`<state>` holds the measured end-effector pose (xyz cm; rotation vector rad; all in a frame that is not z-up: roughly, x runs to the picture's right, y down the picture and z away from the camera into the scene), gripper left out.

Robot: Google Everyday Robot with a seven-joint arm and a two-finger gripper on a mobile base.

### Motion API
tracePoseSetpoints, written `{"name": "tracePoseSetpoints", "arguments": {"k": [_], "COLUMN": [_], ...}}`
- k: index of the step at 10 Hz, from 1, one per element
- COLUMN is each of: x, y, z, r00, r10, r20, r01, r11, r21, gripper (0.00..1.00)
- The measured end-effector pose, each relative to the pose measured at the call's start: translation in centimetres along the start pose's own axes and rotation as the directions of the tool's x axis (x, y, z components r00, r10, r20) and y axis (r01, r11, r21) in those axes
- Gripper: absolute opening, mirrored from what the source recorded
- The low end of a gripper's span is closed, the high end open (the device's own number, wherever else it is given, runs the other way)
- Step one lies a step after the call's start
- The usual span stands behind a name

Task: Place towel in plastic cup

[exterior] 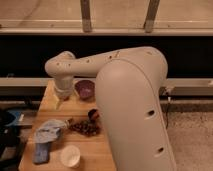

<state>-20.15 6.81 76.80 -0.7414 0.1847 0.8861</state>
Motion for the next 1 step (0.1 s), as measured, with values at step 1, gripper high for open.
{"name": "tracePoseSetpoints", "arguments": {"k": [1], "x": [-0.06], "y": [0.15], "z": [0.03], "r00": [1.0], "r10": [-0.002], "r20": [0.0], "r01": [0.002], "r11": [1.0], "r21": [-0.001], "gripper": [0.8]}}
